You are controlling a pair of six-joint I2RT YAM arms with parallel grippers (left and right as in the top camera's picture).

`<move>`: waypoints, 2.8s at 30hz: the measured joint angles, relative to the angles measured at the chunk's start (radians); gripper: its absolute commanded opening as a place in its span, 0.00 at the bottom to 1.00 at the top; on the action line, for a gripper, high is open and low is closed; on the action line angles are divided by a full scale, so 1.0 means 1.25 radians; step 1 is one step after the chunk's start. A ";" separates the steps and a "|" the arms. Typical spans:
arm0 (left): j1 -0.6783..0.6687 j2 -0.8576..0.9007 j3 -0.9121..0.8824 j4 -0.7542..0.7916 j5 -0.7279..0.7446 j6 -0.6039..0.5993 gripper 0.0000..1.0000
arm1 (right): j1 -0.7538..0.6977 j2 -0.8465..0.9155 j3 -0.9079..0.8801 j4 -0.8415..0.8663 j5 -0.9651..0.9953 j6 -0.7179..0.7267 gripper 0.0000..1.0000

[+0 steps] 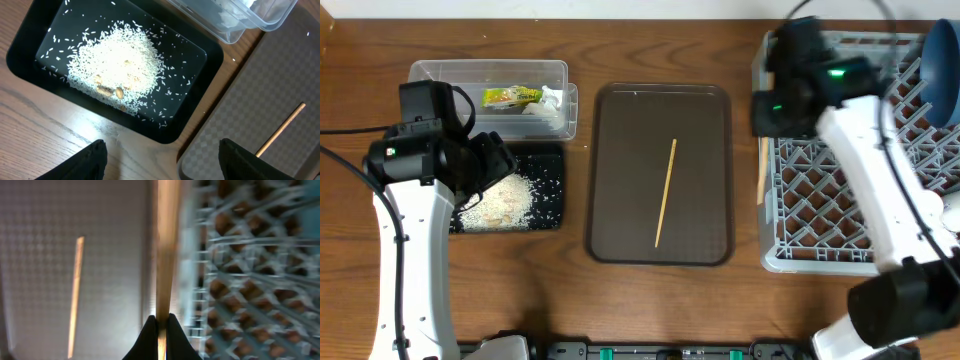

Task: Sort waste into correct bins and load items into the dishwasher rack
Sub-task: 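Carry the chopstick into the dish rack with the right gripper, then move the right gripper back to the remaining chopstick on the tray, then grasp the wooden chopstick on the brown tray with the right gripper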

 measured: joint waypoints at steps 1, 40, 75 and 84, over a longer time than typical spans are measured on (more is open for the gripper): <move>0.000 0.000 0.000 0.000 0.000 0.000 0.73 | -0.016 0.000 0.000 0.000 0.000 -0.010 0.01; 0.000 0.000 0.000 0.000 0.000 0.000 0.74 | -0.086 0.193 0.004 -0.048 -0.028 -0.106 0.27; 0.000 0.000 0.000 0.001 0.000 0.000 0.74 | 0.344 0.407 0.053 0.071 -0.082 0.220 0.44; 0.000 0.000 0.000 0.001 0.000 0.000 0.74 | 0.345 0.437 0.055 0.043 -0.043 0.258 0.07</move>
